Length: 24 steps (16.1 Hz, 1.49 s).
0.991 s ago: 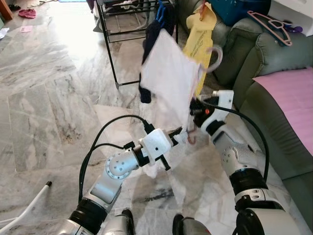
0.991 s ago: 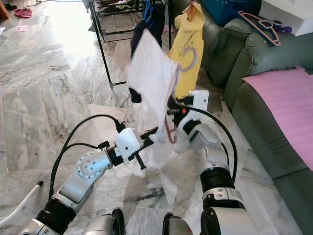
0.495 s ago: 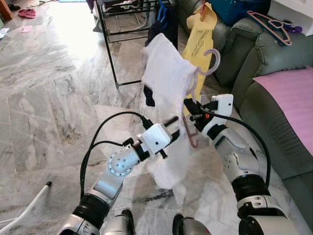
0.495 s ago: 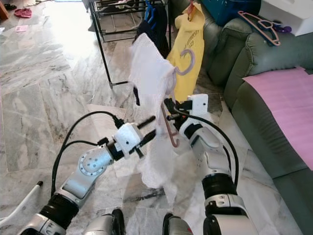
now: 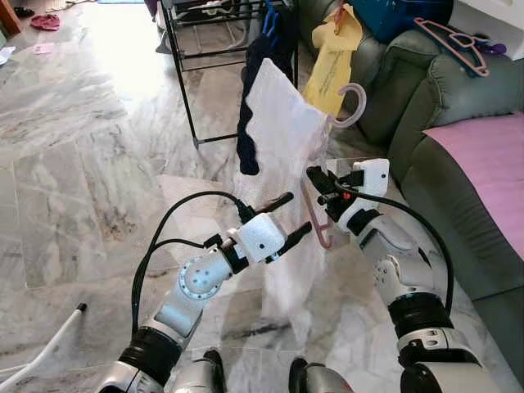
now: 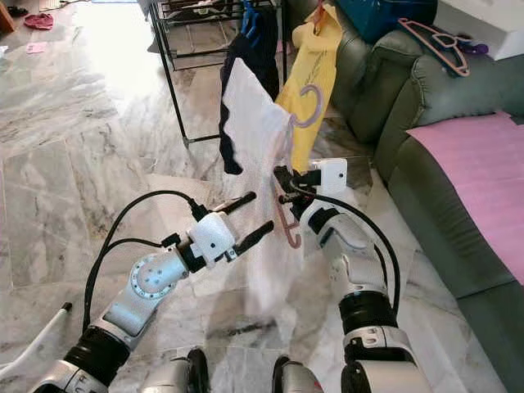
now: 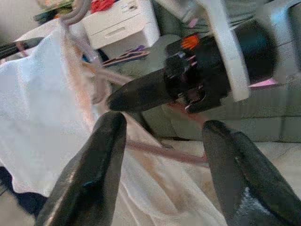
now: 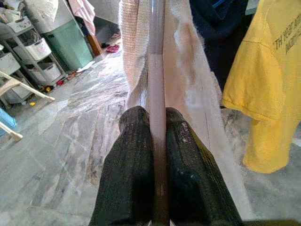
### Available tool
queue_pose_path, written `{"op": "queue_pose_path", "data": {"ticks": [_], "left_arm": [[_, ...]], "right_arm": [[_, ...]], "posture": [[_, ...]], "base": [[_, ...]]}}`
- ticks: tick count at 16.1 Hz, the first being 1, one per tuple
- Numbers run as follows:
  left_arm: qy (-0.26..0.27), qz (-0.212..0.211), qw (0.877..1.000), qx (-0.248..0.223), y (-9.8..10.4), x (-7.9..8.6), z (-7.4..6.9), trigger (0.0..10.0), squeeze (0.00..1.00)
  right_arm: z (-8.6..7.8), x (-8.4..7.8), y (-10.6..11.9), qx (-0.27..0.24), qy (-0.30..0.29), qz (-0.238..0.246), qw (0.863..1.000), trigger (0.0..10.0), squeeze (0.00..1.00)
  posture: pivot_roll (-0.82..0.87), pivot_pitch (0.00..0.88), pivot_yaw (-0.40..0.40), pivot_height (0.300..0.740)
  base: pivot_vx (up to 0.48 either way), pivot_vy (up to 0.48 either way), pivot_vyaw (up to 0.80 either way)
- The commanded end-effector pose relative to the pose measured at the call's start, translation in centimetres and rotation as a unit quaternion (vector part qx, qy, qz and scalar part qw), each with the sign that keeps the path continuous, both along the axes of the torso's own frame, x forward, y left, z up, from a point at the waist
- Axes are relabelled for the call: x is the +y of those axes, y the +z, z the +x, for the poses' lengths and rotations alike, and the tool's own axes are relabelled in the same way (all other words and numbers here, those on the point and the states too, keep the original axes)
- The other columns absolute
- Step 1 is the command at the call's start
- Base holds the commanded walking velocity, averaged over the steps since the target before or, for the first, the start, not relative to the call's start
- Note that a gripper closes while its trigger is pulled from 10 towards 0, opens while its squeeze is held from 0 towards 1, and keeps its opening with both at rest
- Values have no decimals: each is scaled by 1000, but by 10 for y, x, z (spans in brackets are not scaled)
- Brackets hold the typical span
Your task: Hang hanger
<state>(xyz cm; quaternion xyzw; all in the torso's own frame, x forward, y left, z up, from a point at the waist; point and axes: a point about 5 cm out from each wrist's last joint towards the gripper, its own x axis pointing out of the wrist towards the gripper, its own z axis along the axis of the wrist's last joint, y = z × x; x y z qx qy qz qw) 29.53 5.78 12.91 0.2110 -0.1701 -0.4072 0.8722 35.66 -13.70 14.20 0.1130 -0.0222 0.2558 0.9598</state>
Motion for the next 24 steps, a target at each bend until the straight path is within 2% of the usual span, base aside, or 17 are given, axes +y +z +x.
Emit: {"op": "queue_pose_path", "data": {"ticks": [1,4,7,9,10,11,13,15,18,19,20,22,24], "left_arm": [[12,7,1000,10,-9,5,-2,10000,1000],[3,17,999,35,-23,5,-6,10000,1000],[55,24,998,23,-25,26,1,10000,1000],[80,30,996,9,-22,41,6,10000,1000],[104,31,994,-8,-16,54,12,10000,1000],[113,35,993,-15,-13,59,15,10000,1000],[117,53,991,-31,-6,71,19,10000,1000],[112,83,989,-41,-4,82,21,10000,1000],[109,110,987,-51,-3,90,23,10000,1000],[98,122,986,-57,-3,89,23,10000,953],[92,129,986,-61,-2,88,22,10000,329],[79,139,985,-65,-3,88,21,10000,27],[65,154,984,-70,-5,88,20,10000,0]], "right_arm": [[-1,-2,5,-18,1,-6,1000,10000,0],[-4,2,4,-20,12,-9,1000,10000,0],[-21,2,2,-34,83,-45,995,10000,0],[-34,-5,0,-35,128,-57,990,10000,0],[-44,-17,-4,-28,151,-78,985,10000,0],[-47,-23,-7,-22,154,-85,984,10000,0],[-58,-35,-10,-5,180,-103,978,10000,0],[-70,-43,-13,10,223,-126,967,10000,0],[-82,-51,-17,34,272,-145,951,10000,0],[-86,-54,-17,43,290,-151,944,10000,0],[-88,-54,-17,47,298,-154,941,10000,0],[-91,-57,-16,56,312,-163,934,10000,0],[-95,-60,-18,70,336,-183,921,10000,0]], "posture": [[-11,202,-27,740],[-12,201,-29,740],[-16,203,-27,740],[-21,206,-27,740],[-26,205,-26,740],[-29,207,-26,740],[-37,210,-25,740],[-38,213,-21,740],[-40,214,-17,740],[-41,215,-15,740],[-41,215,-15,740],[-41,215,-14,740],[-43,213,-16,740]], "base": [[0,0,0],[0,0,0],[0,0,0],[0,0,0],[0,0,0],[0,0,0],[0,0,0],[0,0,0],[0,0,0],[0,0,0],[0,0,0],[0,0,0],[0,0,0]]}}
